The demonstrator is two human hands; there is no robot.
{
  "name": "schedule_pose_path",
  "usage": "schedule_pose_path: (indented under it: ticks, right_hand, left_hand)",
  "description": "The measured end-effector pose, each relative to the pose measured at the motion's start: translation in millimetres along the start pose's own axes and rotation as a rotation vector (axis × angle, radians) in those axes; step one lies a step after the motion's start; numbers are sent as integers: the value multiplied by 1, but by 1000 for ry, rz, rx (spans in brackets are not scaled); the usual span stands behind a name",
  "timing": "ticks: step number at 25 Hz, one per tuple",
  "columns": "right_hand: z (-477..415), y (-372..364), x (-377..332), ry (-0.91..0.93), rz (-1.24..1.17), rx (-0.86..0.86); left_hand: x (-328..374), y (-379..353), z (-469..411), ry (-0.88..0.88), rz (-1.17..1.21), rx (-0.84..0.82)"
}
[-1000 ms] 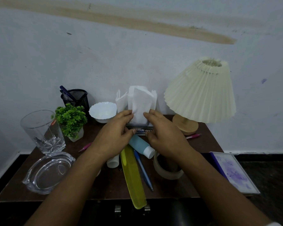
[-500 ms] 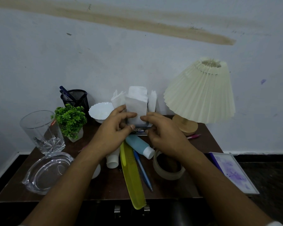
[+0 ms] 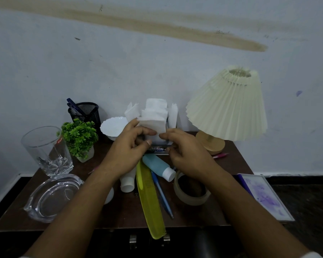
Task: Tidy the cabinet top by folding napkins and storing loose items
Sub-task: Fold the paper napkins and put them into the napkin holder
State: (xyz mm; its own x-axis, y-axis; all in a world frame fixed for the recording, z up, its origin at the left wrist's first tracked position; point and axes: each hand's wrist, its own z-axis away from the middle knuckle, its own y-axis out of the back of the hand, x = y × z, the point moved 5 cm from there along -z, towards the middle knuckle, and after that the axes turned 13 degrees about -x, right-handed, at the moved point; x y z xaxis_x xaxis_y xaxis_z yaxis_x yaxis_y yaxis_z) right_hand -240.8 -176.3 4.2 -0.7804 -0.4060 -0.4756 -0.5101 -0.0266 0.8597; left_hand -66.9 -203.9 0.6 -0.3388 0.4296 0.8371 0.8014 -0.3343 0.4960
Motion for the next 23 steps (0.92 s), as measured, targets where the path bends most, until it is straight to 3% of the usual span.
schedule_pose_path:
  ticks: [5, 23]
  right_hand:
    - [0, 1, 2, 4, -4, -4]
    - [3, 8, -4, 21, 5, 21]
  left_hand:
    - [0, 1, -2, -30, 106, -7]
    - [15, 8, 0, -133, -56, 66]
